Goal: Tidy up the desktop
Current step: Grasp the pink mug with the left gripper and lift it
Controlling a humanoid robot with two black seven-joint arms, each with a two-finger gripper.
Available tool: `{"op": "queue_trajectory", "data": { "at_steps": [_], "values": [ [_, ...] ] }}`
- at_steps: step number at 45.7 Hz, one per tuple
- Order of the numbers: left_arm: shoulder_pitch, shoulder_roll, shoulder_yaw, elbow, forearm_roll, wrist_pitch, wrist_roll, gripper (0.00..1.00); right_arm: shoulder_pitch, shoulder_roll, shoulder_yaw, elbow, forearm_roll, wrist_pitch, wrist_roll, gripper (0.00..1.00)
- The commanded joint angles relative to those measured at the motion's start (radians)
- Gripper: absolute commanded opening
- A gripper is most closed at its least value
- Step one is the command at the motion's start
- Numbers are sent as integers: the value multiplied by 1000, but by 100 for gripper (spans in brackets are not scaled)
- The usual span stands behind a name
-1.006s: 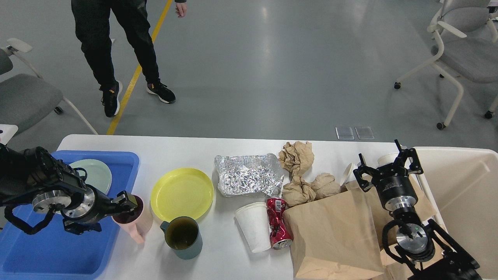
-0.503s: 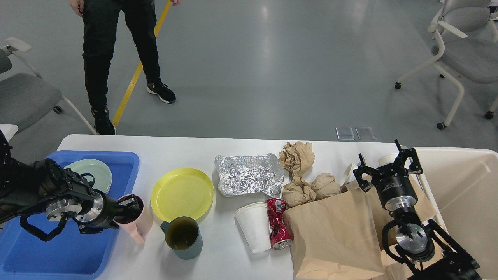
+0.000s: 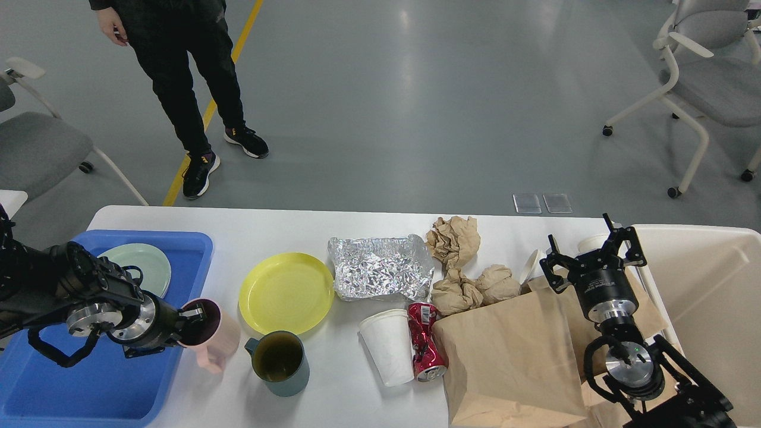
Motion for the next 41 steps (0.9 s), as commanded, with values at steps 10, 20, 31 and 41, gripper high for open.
{"op": "queue_trajectory", "data": {
  "at_steps": [10, 20, 31, 41],
  "values": [
    [-223, 47, 90, -157, 39, -112, 3, 0, 0, 0, 0, 0, 0, 0, 0, 100],
    [-671, 65, 211, -454, 54, -161, 83, 0, 0, 0, 0, 0, 0, 0, 0, 100],
    [-1101, 27, 208, -528, 105, -535, 189, 0, 2, 0, 0, 0, 0, 0, 0, 100],
    [-1179, 18, 179, -527, 108, -625, 190, 0, 0, 0, 0, 0, 0, 0, 0, 100]
  ]
}}
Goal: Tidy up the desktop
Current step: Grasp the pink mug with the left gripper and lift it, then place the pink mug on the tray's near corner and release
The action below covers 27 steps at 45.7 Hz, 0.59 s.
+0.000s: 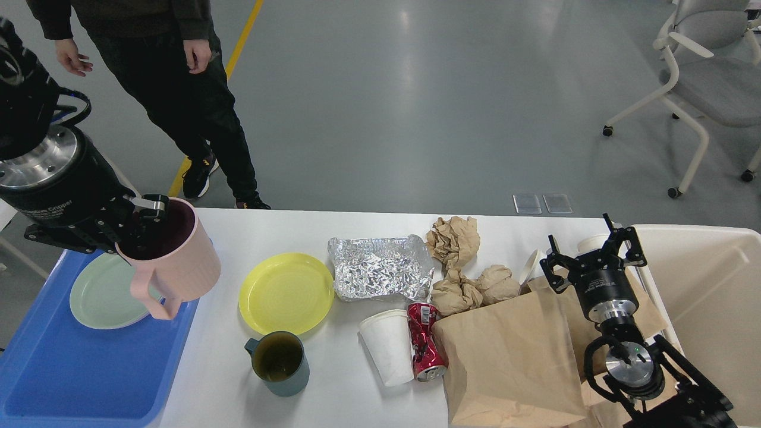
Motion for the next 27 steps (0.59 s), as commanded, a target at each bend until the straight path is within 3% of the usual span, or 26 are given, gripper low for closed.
{"op": "queue_trajectory", "data": {
  "at_steps": [1, 12, 19, 27],
  "values": [
    [-5, -3, -12, 3, 3, -13, 3, 0, 0, 1, 0, 0, 0, 0, 0, 100],
    [86, 105, -12, 64, 158, -11, -11, 0, 0, -1, 0, 0, 0, 0, 0, 100],
    [306, 263, -42, 200, 341, 73, -16, 0, 0, 1, 0, 0, 0, 0, 0, 100],
    [575, 434, -123, 403, 457, 83, -17, 0, 0, 1, 0, 0, 0, 0, 0, 100]
  ]
}}
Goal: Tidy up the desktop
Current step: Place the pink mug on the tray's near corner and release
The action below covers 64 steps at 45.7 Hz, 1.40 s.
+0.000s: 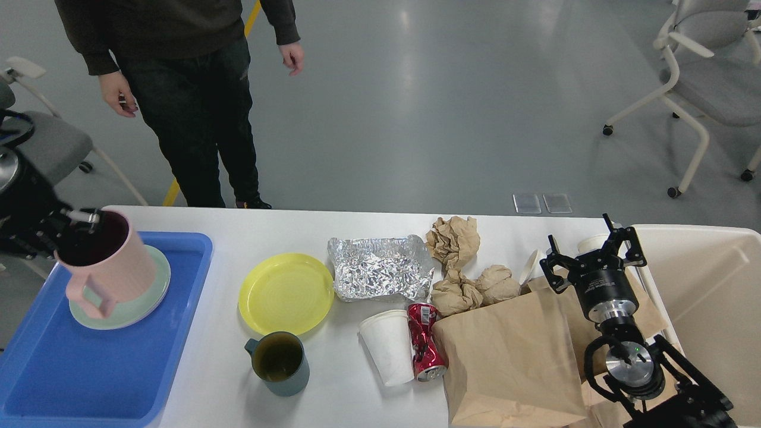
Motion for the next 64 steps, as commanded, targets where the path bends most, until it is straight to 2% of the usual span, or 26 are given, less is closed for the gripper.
{"op": "queue_trajectory", "data": {
  "at_steps": [1, 7, 11, 16, 21, 22, 26, 36, 42, 54, 58, 60, 62, 64],
  "values": [
    [195, 120, -90, 139, 91, 8, -1, 0, 0, -1, 0, 0, 0, 0, 0, 100],
    [422, 247, -280, 259, 209, 8, -8, 1, 0, 0, 0, 0, 0, 0, 0, 100],
    [572, 281, -408, 350, 270, 8, -48, 1, 0, -1, 0, 0, 0, 0, 0, 100],
    [765, 281, -517, 483, 312, 11, -140, 2, 0, 0, 0, 0, 0, 0, 0, 100],
    [873, 266, -535, 574, 343, 17, -240, 2, 0, 0, 0, 0, 0, 0, 0, 100],
    [910, 255, -534, 601, 346, 36, -280, 2, 0, 0, 0, 0, 0, 0, 0, 100],
    [951, 238, -531, 643, 346, 68, -320, 3, 0, 0, 0, 0, 0, 0, 0, 100],
    [1049, 204, -548, 753, 335, 111, -346, 3, 0, 0, 0, 0, 0, 0, 0, 100],
    [1086, 195, -545, 814, 336, 120, -393, 3, 0, 0, 0, 0, -1, 0, 0, 100],
    [1128, 172, -548, 827, 338, 119, -387, 6, 0, 0, 0, 0, 0, 0, 0, 100],
    [1128, 174, -551, 824, 333, 115, -390, 12, 0, 0, 0, 0, 0, 0, 0, 100],
    [1128, 174, -551, 822, 330, 114, -398, 20, 1, 0, 0, 0, 0, 0, 0, 100],
    [1126, 174, -551, 813, 318, 114, -401, 34, 0, 0, 0, 0, 0, 0, 0, 100],
    [1123, 174, -551, 808, 292, 114, -404, 53, 0, 0, 0, 0, 0, 0, 0, 100]
  ]
}}
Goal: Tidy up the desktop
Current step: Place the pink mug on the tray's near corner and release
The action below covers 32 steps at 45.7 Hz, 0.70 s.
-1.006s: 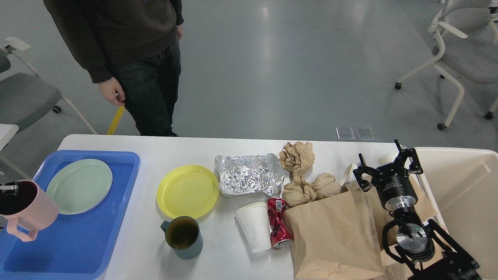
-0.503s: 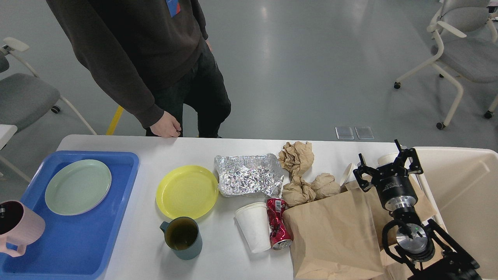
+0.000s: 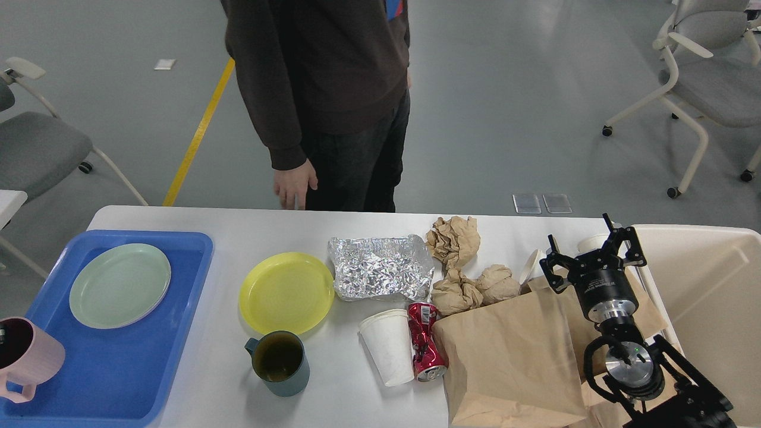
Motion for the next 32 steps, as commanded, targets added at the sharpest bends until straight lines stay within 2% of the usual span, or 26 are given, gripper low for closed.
{"op": "queue_trajectory", "data": {
  "at_steps": [1, 4, 10, 13, 22, 28, 32],
  "values": [
    [-3, 1, -1, -13, -59, -1, -10, 61, 0, 0, 0, 0, 0, 0, 0, 100],
    [5, -1, 2, -13, -130, -1, -7, 79, 0, 0, 0, 0, 0, 0, 0, 100],
    [12, -1, 16, -16, -176, -14, 4, 89, 0, 0, 0, 0, 0, 0, 0, 100],
    [14, -1, 16, -16, -178, -26, 5, 90, 0, 0, 0, 0, 0, 0, 0, 100],
    [-23, 18, 38, -17, -181, -170, 11, 93, 0, 0, 0, 0, 0, 0, 0, 100],
    [-128, 13, 137, -20, -185, -213, 8, 93, 0, 0, 0, 0, 0, 0, 0, 100],
    [-248, 15, 234, -92, -187, -215, 8, 93, 0, 0, 0, 0, 0, 0, 0, 100]
  ]
}}
